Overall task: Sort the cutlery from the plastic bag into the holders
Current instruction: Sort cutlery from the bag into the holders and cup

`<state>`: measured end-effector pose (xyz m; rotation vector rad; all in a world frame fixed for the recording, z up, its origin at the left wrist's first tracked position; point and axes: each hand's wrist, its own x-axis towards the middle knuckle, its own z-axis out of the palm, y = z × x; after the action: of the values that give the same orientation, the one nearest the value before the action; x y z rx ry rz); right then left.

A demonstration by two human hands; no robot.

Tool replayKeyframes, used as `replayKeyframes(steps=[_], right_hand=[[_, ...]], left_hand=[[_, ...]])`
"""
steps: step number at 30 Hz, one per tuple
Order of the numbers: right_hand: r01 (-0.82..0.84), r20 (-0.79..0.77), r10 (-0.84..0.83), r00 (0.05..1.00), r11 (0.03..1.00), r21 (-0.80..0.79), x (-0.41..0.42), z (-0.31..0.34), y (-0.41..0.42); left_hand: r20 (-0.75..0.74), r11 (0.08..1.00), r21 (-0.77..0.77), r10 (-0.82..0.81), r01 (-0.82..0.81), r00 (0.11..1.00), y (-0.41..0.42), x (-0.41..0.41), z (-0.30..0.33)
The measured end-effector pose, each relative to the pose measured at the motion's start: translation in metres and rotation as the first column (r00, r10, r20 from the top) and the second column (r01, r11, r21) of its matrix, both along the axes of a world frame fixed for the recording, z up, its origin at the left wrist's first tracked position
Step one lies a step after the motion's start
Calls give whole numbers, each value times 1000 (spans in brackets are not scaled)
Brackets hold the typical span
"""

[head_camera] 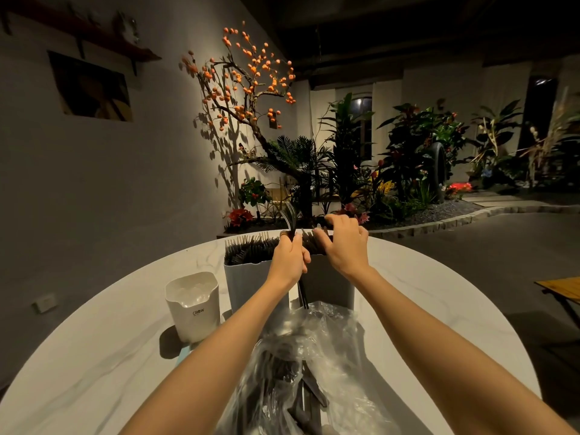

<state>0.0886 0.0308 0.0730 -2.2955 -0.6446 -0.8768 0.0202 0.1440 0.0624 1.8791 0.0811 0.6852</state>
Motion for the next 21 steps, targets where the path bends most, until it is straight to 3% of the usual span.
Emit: replayKeyframes(steps=[2,4,7,11,14,21], right_hand=[[-78,149,78,986,997,-11,-1,0,-1],[-170,218,207,954,969,-177,-1,0,-3],[-262,124,332,935,882,-391,3,-3,-2],[-172,27,220,975,832,-528,4,-7,-3],[-138,61,199,978,840,-525,3,-8,-6],[-209,276,309,910,918,-338,-1,-9,-5]], left_hand=[[18,1000,2,19,-19,1000,0,0,1],[25,1000,-3,26,-26,999,1,-1,2],[18,1000,-13,25,-25,1000,2,-3,5],[7,1000,-21,20,-20,1000,4,-6,4],[2,1000,-13,23,-23,1000,5,-7,3],[32,999,1,46,-46,998,5,-10,3]])
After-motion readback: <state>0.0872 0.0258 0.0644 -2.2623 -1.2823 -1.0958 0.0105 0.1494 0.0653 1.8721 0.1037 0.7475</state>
